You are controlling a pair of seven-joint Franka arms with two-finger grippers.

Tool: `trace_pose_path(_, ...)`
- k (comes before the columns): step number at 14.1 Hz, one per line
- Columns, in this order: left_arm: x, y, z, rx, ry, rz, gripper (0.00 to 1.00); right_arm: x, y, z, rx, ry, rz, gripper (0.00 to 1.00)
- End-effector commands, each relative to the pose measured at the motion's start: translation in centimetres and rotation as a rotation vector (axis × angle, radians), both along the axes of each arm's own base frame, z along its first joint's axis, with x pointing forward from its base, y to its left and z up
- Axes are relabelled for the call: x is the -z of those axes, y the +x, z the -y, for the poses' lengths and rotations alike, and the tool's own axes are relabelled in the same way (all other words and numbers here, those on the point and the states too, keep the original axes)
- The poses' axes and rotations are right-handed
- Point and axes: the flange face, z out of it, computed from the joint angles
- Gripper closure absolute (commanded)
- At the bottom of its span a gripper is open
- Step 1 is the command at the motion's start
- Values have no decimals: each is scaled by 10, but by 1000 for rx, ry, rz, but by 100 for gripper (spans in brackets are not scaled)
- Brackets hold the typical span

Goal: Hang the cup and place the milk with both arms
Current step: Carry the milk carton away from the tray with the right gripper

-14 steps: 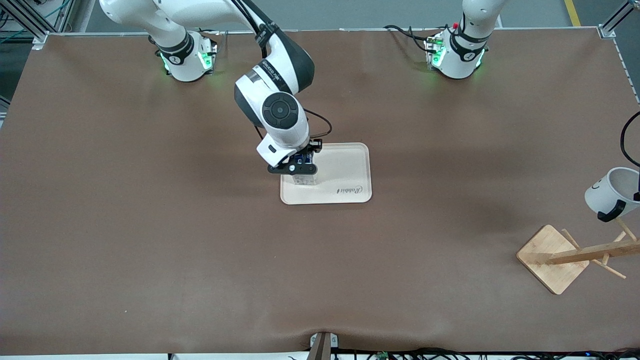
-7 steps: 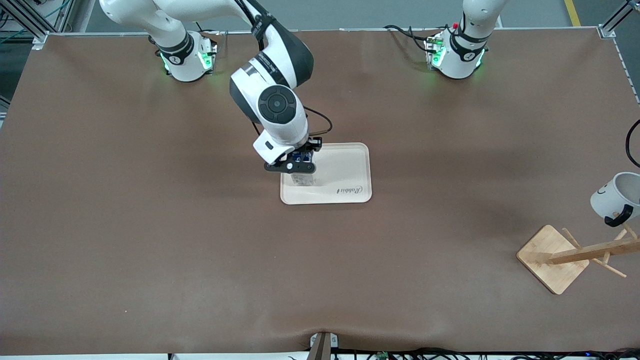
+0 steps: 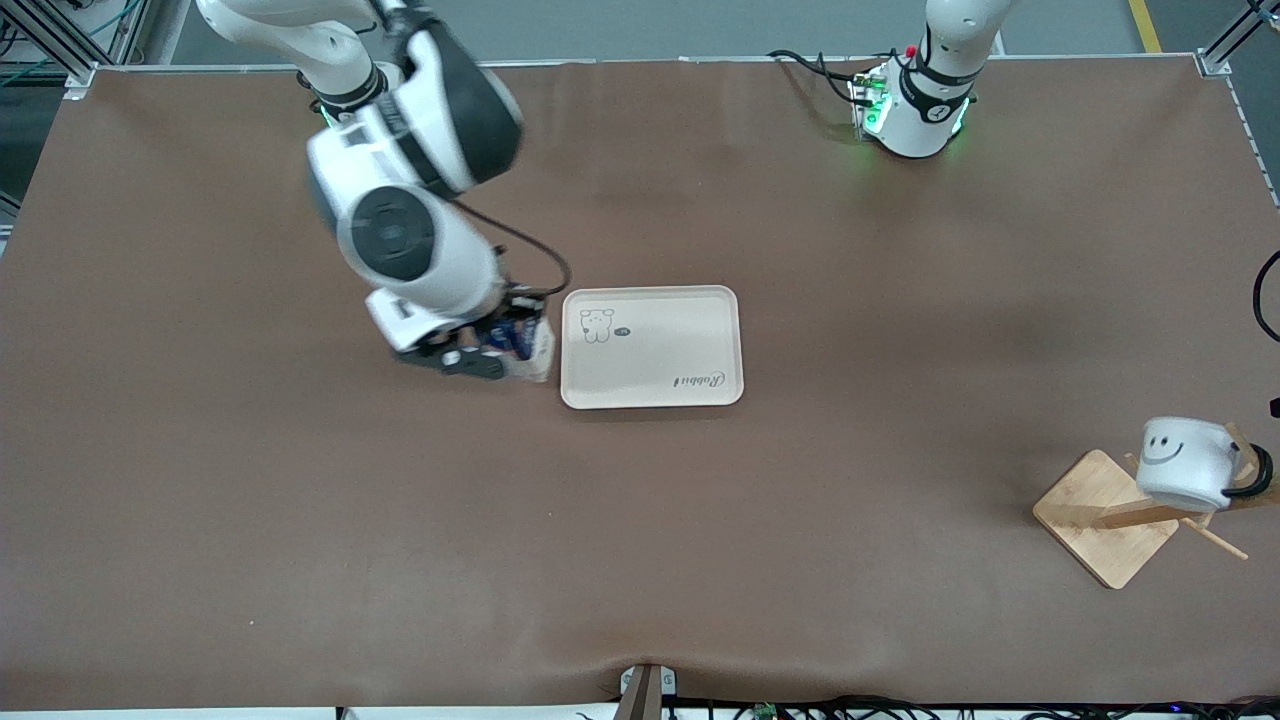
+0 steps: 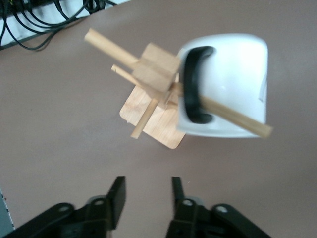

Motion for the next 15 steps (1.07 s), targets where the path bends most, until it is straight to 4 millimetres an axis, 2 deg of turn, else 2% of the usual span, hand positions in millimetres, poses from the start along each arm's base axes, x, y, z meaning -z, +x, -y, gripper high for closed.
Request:
trace_pose_path(1,-17,-2,18,-37,-18,1,0,-15,13,65,13,-5,-6,100)
trace_pose_path(2,-23,-3,28,-40,-21,-10,0,-17,16,87,10,3,-7,100)
trace_pose_path(3,-29,-5,38,-50,-19,-26,0,-20,19,118,-8,11,-6,100)
trace_pose_path(6,-47,-12,65,-130,-25,-61,0,-6,22,204,-102,20,-36,100)
trace_pose_path(8,-57,-19,73,-175,-18,-85,0,-1,25,253,-144,20,-47,100)
trace_pose_path(9,-60,-21,84,-179,-21,-100,0,4,24,279,-159,37,-57,100)
trace_pose_path(10,-67,-25,91,-202,-15,-107,0,11,23,301,-167,48,-66,100)
trace_pose_path(12,-82,-33,116,-287,-9,-131,0,26,18,329,-183,32,-81,100)
trace_pose_path(15,-103,-43,155,-423,8,-135,0,63,-4,377,-255,63,-46,100)
